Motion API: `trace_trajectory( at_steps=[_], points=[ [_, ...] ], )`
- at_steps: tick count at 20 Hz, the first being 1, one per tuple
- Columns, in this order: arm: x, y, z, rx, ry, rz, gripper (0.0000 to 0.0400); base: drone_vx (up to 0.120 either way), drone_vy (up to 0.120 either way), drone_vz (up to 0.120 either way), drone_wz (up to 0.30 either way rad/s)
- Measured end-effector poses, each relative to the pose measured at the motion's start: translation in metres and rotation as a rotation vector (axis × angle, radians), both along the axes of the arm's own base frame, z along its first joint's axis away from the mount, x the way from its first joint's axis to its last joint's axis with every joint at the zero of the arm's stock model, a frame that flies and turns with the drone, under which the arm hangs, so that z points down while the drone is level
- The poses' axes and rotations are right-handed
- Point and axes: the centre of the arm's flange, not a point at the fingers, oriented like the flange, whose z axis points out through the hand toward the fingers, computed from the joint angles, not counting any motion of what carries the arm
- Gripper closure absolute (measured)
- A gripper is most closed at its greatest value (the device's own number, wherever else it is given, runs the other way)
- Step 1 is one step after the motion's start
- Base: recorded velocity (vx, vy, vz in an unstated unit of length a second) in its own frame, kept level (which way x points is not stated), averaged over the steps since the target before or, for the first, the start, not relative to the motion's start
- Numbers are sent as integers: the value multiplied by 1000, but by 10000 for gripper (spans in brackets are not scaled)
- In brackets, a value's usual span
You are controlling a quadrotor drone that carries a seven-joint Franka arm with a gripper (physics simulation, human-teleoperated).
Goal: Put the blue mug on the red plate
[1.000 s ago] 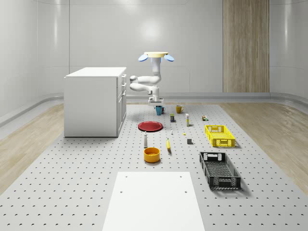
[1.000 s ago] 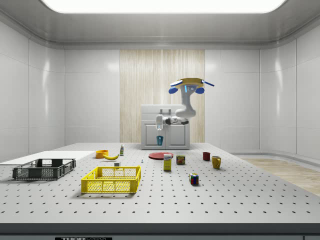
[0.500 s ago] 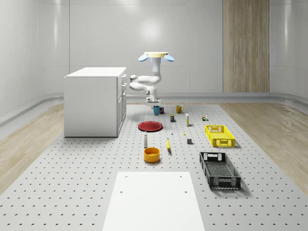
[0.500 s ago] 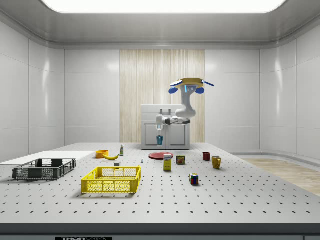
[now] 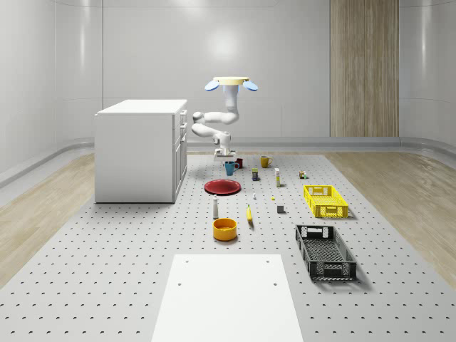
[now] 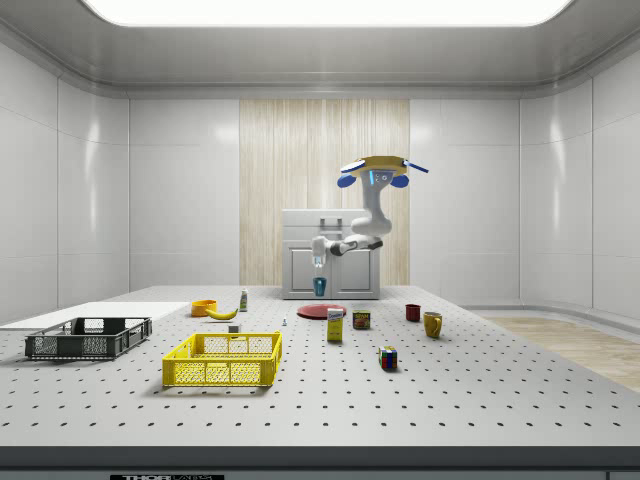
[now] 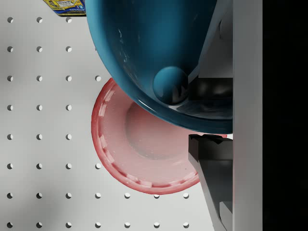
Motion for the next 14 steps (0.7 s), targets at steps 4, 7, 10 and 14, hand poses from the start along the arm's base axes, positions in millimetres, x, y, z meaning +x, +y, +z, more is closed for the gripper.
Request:
trace_trajectory(
  at_steps=[4, 7, 10, 14],
  points=[
    [0, 7, 17, 0, 0, 0, 300, 0, 0, 0, 0],
    [0, 19, 24, 0, 0, 0, 300, 0, 0, 0, 0],
    [0, 30, 28, 0, 0, 0, 300, 0, 0, 0, 0],
    [0, 44, 31, 0, 0, 0, 300, 0, 0, 0, 0]
  ],
)
